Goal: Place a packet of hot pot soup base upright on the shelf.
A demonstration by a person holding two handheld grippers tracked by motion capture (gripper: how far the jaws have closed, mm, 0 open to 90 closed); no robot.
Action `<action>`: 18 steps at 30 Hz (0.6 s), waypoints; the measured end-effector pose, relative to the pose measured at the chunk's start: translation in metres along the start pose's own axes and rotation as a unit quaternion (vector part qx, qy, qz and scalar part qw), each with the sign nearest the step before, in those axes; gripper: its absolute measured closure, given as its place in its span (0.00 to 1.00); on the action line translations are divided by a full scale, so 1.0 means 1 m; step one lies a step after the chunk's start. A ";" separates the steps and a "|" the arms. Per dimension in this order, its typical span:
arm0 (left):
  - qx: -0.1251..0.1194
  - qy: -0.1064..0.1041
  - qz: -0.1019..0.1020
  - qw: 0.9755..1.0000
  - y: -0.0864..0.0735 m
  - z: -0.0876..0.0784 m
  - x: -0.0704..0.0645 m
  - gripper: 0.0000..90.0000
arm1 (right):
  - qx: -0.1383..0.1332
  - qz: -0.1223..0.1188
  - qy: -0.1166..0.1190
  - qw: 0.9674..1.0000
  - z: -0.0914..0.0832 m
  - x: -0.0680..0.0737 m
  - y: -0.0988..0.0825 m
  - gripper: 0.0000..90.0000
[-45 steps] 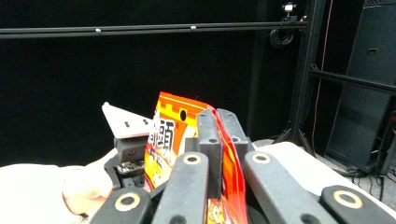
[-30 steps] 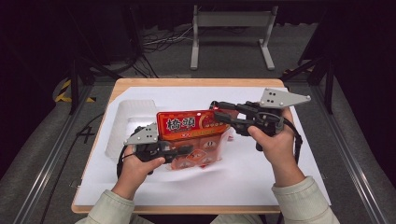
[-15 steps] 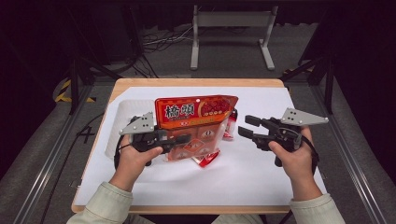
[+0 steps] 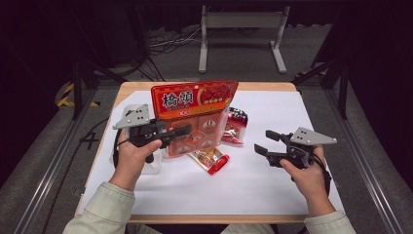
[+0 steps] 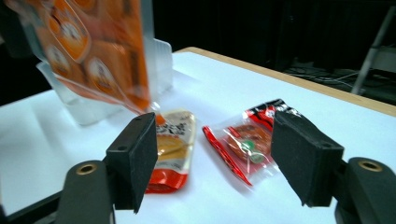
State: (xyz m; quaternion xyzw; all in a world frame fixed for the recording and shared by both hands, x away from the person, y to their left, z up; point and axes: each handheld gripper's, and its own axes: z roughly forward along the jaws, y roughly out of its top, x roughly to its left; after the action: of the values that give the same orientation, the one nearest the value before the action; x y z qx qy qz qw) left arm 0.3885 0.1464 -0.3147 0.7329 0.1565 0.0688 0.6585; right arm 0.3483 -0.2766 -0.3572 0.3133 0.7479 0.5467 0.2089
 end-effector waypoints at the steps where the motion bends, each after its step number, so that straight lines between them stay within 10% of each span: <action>1: -0.001 0.000 0.001 1.000 0.001 -0.001 0.000 0.79 | 0.003 -0.002 -0.004 1.000 0.001 0.000 -0.003 0.36; 18: -0.002 0.043 0.023 0.999 0.016 -0.018 0.021 0.79 | 0.019 0.004 -0.015 1.000 0.003 -0.006 -0.018 0.35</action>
State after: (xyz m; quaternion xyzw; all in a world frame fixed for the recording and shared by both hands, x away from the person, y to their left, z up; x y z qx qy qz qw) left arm 0.4054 0.1684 -0.2994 0.7316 0.1678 0.1158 0.6505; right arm 0.3505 -0.2824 -0.3751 0.3285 0.7536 0.5285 0.2117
